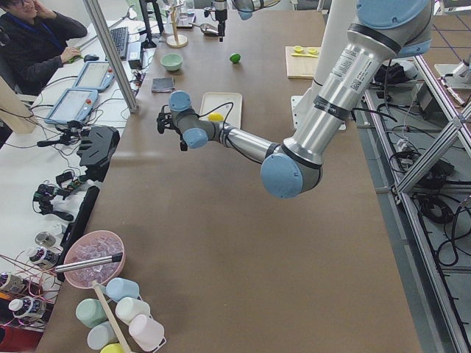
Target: Place all lemons on tray
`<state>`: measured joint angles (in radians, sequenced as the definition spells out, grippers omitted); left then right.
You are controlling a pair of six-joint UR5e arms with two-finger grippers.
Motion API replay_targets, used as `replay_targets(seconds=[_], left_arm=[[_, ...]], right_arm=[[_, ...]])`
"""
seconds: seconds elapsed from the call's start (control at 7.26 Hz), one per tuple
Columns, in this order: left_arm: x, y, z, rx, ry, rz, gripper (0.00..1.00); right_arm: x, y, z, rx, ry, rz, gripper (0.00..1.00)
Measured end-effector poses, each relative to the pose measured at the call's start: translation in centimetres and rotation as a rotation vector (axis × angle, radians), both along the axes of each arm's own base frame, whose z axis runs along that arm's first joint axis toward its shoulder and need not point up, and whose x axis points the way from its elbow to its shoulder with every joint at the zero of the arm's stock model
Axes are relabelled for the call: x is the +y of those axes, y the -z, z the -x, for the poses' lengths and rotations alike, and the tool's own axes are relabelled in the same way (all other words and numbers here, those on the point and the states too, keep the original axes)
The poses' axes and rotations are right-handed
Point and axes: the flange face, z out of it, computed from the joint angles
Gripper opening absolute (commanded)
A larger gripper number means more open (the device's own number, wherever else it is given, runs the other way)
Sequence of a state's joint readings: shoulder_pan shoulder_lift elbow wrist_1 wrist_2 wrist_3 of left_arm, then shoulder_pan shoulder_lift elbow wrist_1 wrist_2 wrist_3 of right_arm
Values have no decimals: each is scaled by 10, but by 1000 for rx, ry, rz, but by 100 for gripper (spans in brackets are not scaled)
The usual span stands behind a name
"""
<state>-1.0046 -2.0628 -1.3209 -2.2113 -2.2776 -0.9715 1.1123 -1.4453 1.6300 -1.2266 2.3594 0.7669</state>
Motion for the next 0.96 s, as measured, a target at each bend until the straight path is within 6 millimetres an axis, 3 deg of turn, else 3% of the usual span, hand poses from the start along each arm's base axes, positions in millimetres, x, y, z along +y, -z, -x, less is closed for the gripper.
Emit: replay_targets(seconds=[0.14, 0.41, 0.55, 0.83, 0.96], left_arm=[[0, -34, 22, -44, -38, -58, 98], [10, -87, 43, -112, -114, -142, 98], [15, -102, 47, -130, -134, -156, 98], [17, -113, 49, -141, -147, -160, 98], [18, -115, 49, -141, -149, -160, 98]], right_arm=[[12, 8, 16, 12, 7, -4, 100], [48, 18, 62, 75, 58, -73, 100], [64, 19, 83, 106, 90, -111, 100], [81, 12, 100, 133, 172, -182, 99], [85, 7, 101, 141, 219, -223, 88]])
